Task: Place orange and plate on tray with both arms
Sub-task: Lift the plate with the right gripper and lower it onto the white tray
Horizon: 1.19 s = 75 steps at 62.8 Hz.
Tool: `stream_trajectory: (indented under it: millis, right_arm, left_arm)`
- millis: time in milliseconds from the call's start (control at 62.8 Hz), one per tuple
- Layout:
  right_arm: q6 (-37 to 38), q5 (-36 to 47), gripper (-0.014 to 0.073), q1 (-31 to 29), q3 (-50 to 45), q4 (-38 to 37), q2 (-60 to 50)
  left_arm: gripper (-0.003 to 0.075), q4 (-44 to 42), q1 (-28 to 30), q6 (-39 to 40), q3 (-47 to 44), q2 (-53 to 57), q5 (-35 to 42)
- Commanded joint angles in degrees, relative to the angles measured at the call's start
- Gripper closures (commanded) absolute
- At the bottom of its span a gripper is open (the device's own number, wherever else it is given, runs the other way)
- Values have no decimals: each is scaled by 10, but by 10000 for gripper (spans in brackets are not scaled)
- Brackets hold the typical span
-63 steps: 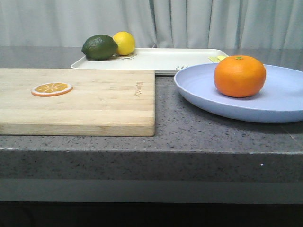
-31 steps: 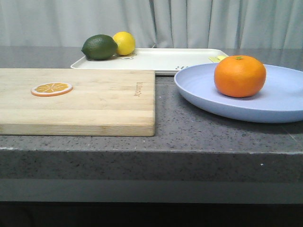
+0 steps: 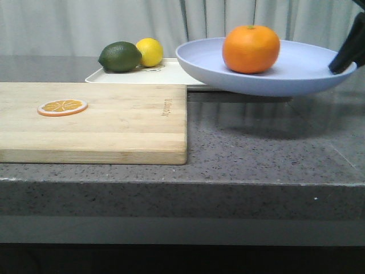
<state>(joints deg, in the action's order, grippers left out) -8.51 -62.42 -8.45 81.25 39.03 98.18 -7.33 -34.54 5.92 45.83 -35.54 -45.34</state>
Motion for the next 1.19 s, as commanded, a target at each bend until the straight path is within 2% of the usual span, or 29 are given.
stream_trajectory:
  millis: [0, 302, 605, 716, 1178]
  right_arm:
    - [31, 3, 711, 18, 66, 38, 5]
    - [85, -6, 711, 71, 299, 38, 160]
    - [166, -11, 711, 79, 507, 30, 295]
    - [184, -15, 711, 79, 534, 17, 316]
    - [186, -44, 708, 78, 534, -37, 318]
  left_arm:
    - [102, -2, 2, 2, 16, 0, 44]
    - [102, -2, 2, 2, 16, 0, 40]
    - [102, -1, 2, 2, 16, 0, 39]
    - [102, -1, 2, 2, 16, 0, 39]
    - [102, -1, 2, 2, 16, 0, 39]
